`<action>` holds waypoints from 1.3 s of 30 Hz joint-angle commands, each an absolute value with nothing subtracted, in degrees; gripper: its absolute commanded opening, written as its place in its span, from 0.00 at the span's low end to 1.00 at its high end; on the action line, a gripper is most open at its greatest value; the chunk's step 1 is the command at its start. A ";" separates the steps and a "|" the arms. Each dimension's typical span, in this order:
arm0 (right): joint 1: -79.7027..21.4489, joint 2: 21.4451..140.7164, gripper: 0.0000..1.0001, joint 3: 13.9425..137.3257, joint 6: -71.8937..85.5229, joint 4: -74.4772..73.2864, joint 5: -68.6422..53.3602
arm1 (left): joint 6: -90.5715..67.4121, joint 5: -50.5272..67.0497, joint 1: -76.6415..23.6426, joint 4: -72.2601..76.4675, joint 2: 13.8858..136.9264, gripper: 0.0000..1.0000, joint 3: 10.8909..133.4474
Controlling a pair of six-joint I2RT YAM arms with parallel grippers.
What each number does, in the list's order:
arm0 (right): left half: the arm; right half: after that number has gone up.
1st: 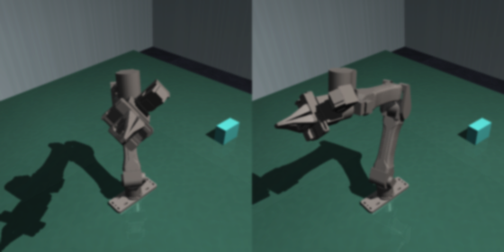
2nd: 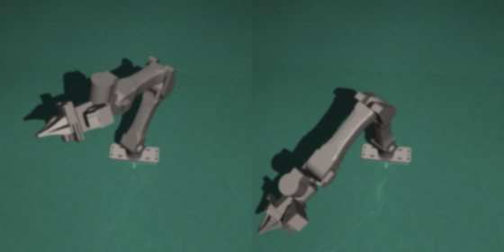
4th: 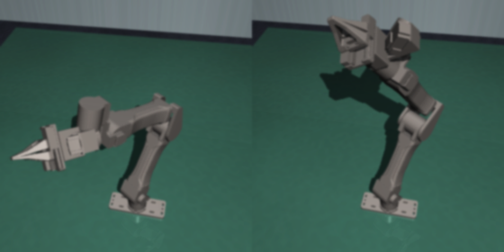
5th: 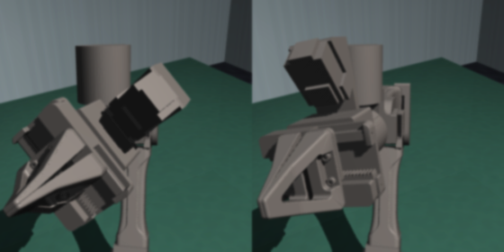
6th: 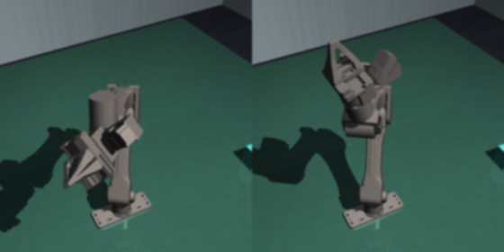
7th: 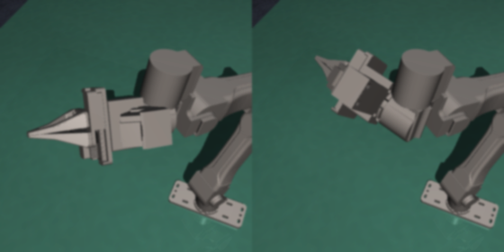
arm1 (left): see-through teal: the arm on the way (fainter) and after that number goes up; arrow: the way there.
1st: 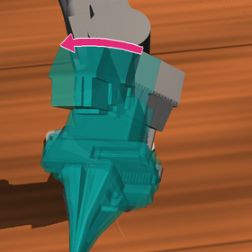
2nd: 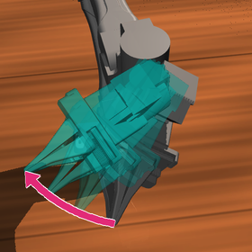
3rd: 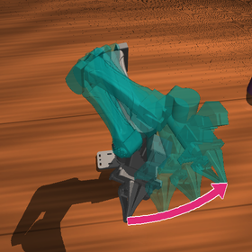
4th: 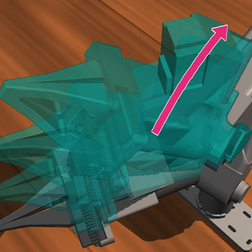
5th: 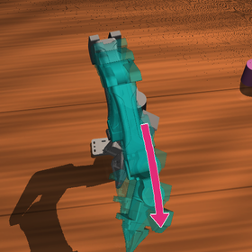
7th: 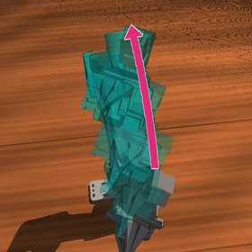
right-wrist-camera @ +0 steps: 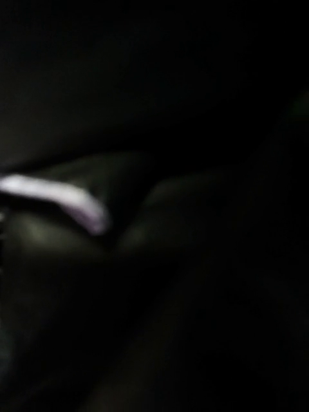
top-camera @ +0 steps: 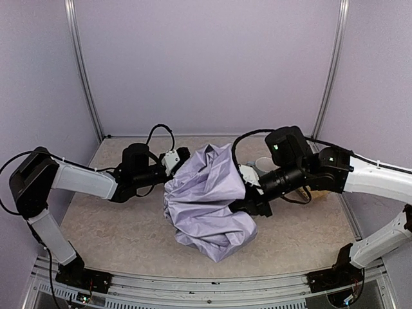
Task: Put away the umbrella
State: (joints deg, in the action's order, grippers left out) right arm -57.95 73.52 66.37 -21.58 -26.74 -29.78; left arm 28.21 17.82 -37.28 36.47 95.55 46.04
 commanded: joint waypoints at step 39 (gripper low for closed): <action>-63.48 100.35 0.00 43.36 0.63 0.36 -30.33 | 40.92 -2.88 -36.85 36.70 118.97 0.31 62.14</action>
State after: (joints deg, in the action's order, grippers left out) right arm -64.66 98.80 44.62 -3.33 6.81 -25.45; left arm 42.81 4.03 -37.65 39.44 118.65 60.64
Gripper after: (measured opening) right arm 0.257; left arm 0.169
